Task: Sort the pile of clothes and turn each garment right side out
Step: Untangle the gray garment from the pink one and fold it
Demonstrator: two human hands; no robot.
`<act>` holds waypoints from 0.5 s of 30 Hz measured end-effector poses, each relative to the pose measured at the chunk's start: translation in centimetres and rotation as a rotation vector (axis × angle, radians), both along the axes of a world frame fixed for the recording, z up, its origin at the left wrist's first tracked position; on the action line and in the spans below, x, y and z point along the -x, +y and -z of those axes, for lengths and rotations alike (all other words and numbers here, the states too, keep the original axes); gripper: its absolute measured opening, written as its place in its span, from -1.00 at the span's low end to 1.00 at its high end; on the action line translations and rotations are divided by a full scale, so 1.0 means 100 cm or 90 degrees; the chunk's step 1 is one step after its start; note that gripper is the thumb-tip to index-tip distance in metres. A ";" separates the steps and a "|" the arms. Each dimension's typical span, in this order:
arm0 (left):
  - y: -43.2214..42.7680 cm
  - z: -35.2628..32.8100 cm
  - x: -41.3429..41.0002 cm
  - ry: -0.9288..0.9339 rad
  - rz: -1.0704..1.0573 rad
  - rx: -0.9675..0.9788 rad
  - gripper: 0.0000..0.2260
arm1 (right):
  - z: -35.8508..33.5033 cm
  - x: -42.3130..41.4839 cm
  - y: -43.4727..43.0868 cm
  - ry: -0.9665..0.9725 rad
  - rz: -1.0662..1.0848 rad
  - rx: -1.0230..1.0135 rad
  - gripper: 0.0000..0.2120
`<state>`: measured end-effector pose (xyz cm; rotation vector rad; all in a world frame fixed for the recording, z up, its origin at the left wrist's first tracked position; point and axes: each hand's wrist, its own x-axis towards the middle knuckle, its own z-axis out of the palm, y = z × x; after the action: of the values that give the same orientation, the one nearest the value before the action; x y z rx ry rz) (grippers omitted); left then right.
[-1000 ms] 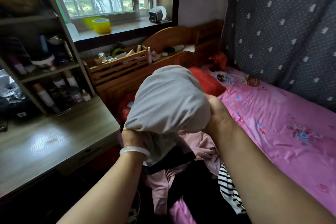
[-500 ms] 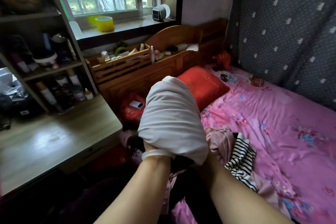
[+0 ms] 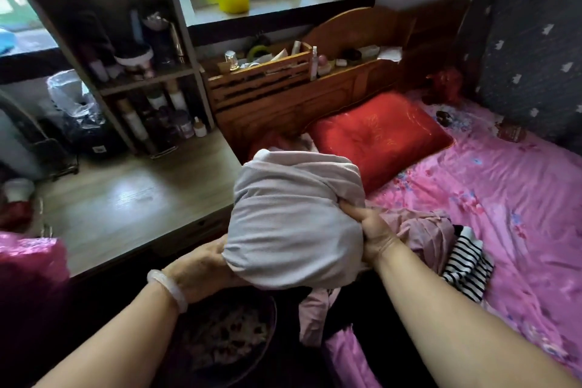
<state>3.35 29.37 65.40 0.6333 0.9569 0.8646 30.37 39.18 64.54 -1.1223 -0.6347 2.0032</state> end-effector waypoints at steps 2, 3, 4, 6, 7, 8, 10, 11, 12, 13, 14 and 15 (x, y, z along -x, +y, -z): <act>-0.006 0.012 0.034 -0.090 0.036 0.008 -0.23 | 0.015 0.015 0.006 -0.037 -0.013 0.035 -0.82; -0.006 0.024 0.052 -0.105 0.022 0.037 -0.26 | 0.026 0.027 0.007 -0.055 -0.028 0.057 -0.82; -0.005 0.032 0.059 -0.099 0.011 0.067 -0.26 | 0.035 0.037 0.009 -0.076 -0.036 0.072 -0.78; -0.005 0.051 0.069 -0.013 -0.044 0.169 -0.25 | 0.055 0.062 0.007 -0.105 -0.079 0.106 -0.74; -0.005 0.059 0.069 0.053 -0.076 0.199 -0.31 | 0.063 0.071 0.005 -0.117 -0.099 0.115 -0.75; -0.006 0.066 0.069 0.107 -0.105 0.219 -0.40 | 0.070 0.083 0.003 -0.122 -0.118 0.126 -0.79; -0.009 0.082 0.076 0.179 -0.135 0.236 -0.51 | 0.087 0.105 -0.001 -0.141 -0.143 0.152 -0.85; -0.013 0.091 0.083 0.200 -0.147 0.246 -0.48 | 0.098 0.114 -0.004 -0.152 -0.148 0.169 -0.85; -0.017 0.098 0.088 0.221 -0.160 0.259 -0.40 | 0.108 0.121 -0.007 -0.161 -0.153 0.181 -0.84; -0.022 0.107 0.098 0.234 -0.176 0.271 -0.34 | 0.122 0.130 -0.010 -0.175 -0.156 0.194 -0.83; -0.026 0.116 0.106 0.247 -0.186 0.287 -0.34 | 0.133 0.139 -0.013 -0.190 -0.157 0.205 -0.79; -0.030 0.124 0.114 0.251 -0.190 0.294 -0.38 | 0.146 0.148 -0.017 -0.200 -0.155 0.216 -0.74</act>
<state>-8.00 26.38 53.01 0.2641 1.5803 0.7510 15.61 37.48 49.89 -1.6538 -0.6259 2.2182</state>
